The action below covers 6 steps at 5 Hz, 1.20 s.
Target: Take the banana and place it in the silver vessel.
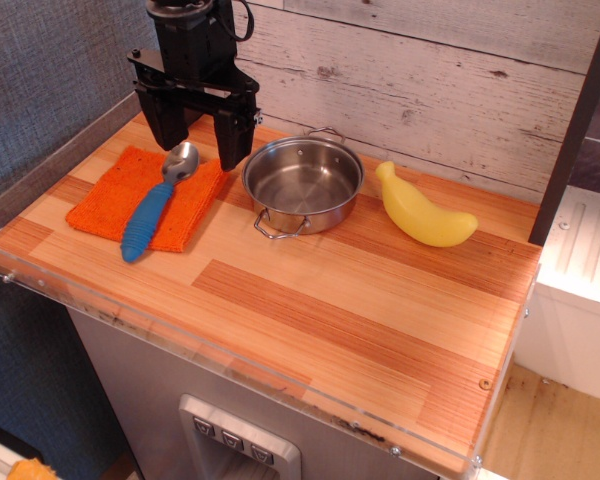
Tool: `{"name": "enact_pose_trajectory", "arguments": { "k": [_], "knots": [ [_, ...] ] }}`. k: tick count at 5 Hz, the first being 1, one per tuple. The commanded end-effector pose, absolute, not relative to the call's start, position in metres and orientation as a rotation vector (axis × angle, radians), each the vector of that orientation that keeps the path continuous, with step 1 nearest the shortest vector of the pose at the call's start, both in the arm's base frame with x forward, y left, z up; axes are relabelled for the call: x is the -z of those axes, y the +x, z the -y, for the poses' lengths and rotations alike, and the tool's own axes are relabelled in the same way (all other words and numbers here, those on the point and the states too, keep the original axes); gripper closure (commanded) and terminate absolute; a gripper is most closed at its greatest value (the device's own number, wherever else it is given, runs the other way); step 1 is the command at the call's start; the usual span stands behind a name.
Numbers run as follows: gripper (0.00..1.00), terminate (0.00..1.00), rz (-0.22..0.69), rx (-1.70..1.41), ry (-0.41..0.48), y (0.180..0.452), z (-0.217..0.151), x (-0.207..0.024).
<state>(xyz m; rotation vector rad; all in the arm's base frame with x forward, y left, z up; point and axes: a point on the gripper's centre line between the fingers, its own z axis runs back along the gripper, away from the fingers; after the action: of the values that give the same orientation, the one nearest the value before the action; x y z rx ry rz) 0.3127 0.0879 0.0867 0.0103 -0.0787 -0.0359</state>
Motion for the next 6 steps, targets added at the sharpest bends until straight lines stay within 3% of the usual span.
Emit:
{"name": "enact_pose_trajectory", "arguments": {
  "k": [1, 3, 5, 6],
  "knots": [
    [0.0, 0.0, 0.079, 0.036, 0.01, 0.313, -0.088, -0.087],
    [0.0, 0.0, 0.119, 0.095, -0.012, 0.322, -0.02, -0.099],
    [0.0, 0.0, 0.15, 0.059, -0.044, 0.362, 0.055, -0.084],
    [0.0, 0.0, 0.148, -0.004, -0.064, 0.378, 0.071, -0.075]
  ]
}}
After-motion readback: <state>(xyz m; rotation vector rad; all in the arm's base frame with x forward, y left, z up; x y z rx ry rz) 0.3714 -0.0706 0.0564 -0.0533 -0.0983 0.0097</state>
